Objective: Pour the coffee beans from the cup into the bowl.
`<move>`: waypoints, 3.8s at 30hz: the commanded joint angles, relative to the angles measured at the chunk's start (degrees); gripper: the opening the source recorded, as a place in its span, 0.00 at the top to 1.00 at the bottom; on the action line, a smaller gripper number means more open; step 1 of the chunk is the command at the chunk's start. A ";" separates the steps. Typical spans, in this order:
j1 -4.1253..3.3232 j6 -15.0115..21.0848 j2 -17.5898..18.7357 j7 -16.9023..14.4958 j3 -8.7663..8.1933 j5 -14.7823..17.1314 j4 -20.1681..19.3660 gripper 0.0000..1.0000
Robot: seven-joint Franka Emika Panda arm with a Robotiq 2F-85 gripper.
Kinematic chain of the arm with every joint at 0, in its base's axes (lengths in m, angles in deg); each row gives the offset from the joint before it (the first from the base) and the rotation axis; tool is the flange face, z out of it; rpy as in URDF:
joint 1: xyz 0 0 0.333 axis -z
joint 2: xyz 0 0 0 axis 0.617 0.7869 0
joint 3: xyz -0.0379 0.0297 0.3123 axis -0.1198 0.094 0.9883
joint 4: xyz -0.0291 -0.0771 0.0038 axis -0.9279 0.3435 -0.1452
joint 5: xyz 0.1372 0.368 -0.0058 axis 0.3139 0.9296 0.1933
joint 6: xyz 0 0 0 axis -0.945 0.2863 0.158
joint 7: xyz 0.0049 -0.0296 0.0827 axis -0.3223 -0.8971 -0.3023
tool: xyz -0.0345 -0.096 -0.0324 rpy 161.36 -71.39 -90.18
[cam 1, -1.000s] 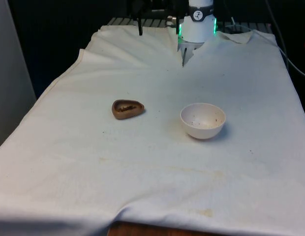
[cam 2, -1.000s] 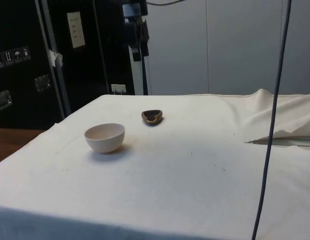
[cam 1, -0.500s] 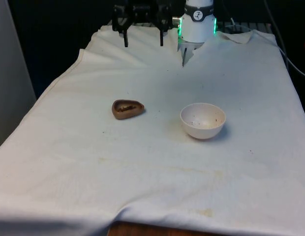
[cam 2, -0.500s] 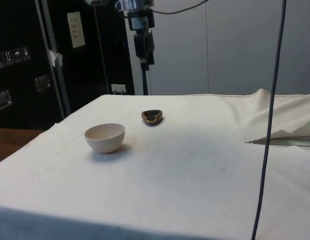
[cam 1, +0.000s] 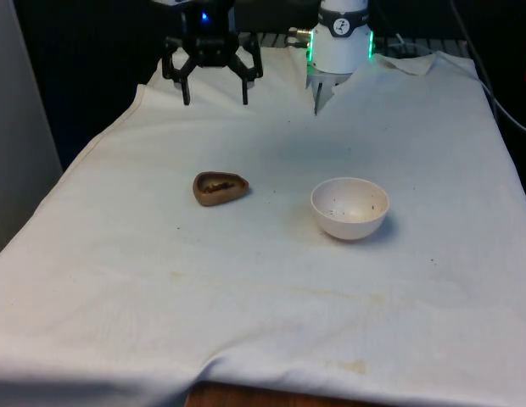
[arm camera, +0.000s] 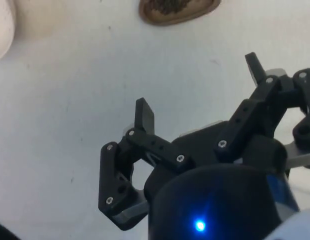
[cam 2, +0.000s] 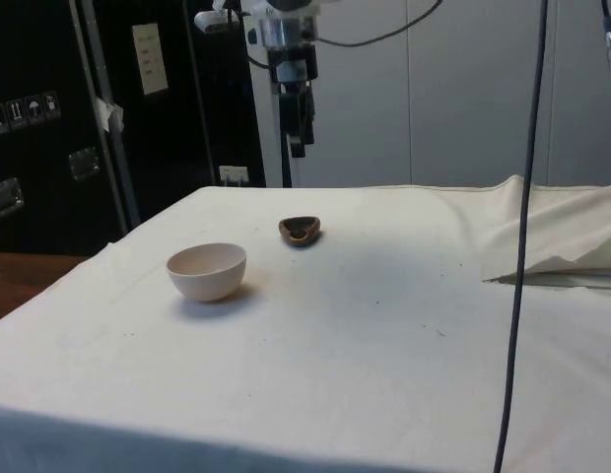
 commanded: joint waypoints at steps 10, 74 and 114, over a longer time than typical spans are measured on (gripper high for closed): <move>0.80 6.47 4.35 -4.35 -1.38 4.41 -0.11 0.00; 2.92 7.85 23.43 -24.98 -3.61 24.29 11.46 0.00; 2.58 7.51 24.98 -24.64 -3.72 24.12 13.06 0.67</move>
